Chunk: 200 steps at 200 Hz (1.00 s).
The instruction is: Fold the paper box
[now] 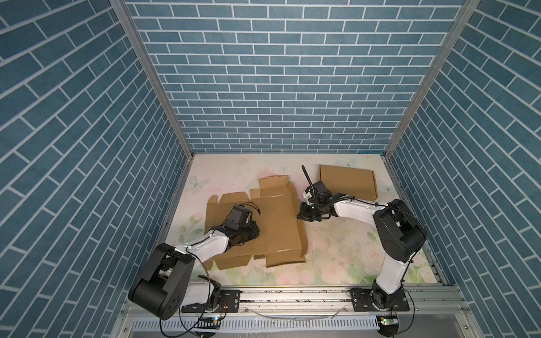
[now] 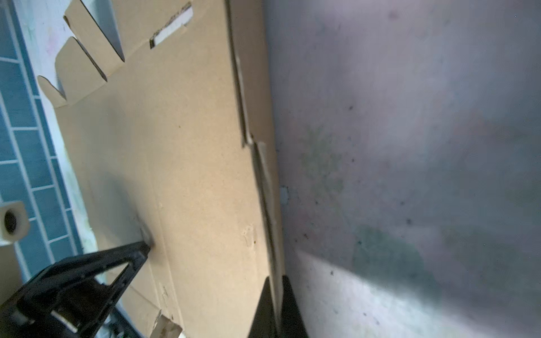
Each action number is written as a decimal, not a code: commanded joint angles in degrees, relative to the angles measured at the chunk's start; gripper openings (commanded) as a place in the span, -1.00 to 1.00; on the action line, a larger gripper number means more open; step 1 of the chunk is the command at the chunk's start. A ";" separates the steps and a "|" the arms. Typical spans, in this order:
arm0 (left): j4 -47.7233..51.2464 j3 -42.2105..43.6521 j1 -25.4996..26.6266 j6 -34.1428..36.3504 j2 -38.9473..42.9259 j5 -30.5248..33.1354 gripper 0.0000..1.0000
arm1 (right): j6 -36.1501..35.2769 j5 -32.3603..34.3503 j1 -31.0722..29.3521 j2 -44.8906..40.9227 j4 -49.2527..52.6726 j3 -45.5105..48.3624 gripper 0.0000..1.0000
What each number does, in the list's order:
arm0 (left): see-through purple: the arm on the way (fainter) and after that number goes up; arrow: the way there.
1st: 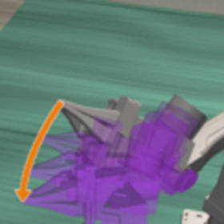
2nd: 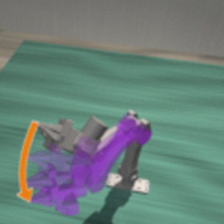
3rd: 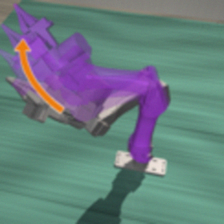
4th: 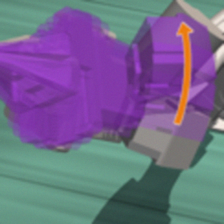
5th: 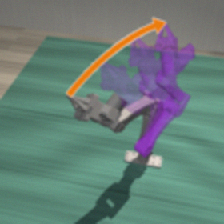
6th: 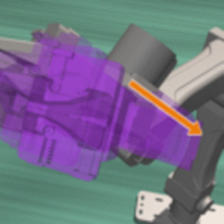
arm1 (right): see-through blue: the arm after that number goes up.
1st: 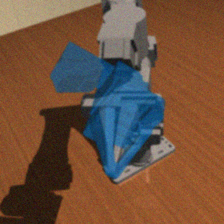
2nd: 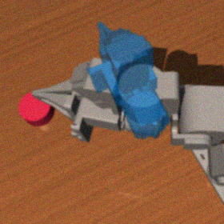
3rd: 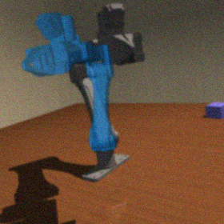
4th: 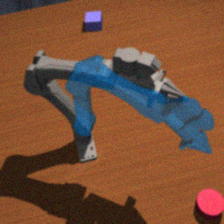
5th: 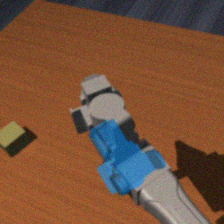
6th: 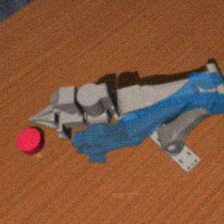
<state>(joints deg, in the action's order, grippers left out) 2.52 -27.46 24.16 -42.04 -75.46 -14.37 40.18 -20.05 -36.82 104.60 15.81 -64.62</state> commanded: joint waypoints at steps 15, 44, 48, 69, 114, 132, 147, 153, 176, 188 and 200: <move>12.36 -8.10 -0.41 5.55 8.34 -1.18 -0.52 | -18.44 16.11 -0.43 -1.82 25.63 -13.61 -1.00; 20.10 -15.55 -5.53 11.00 12.83 -2.90 -0.50 | -33.25 34.26 -3.25 -3.08 42.92 -23.51 -1.00; 20.54 -16.20 -6.45 11.35 13.16 -3.43 -0.50 | -35.15 37.58 -3.78 -3.12 44.88 -24.69 -1.00; 21.81 -18.92 -10.63 12.34 14.41 -5.12 -0.50 | -42.75 54.04 -5.85 -3.74 50.79 -30.54 -1.00; 19.55 -19.88 -12.48 12.55 14.36 -6.00 -0.48 | -58.25 64.65 -10.86 -5.89 43.90 -36.72 -1.00; 16.56 -18.33 -12.57 11.96 15.19 -6.09 -0.46 | -63.49 66.51 -13.19 -6.35 36.10 -32.49 -1.00; 13.38 -16.33 -12.82 11.45 16.26 -6.28 -0.45 | -65.40 66.88 -14.13 -6.46 31.06 -27.72 -1.00; 12.36 -15.64 -12.99 11.17 16.65 -6.18 -0.44 | -65.96 67.14 -14.33 -6.55 28.55 -25.57 -1.00; 8.95 -14.13 -13.40 11.48 17.20 -6.60 -0.45 | -67.04 68.45 -15.08 -6.34 20.08 -18.24 -1.00; 8.27 -14.56 -13.52 12.10 16.77 -7.32 -0.46 | -67.88 69.63 -15.88 -6.01 16.54 -15.91 -1.00; 8.04 -15.76 -13.53 12.67 15.78 -8.07 -0.45 | -68.87 71.38 -16.83 -5.61 13.26 -14.22 -1.00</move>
<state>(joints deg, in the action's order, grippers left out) 14.44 -42.24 11.14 -30.79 -59.09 -20.78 -23.83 46.41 -52.29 98.56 39.29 -82.56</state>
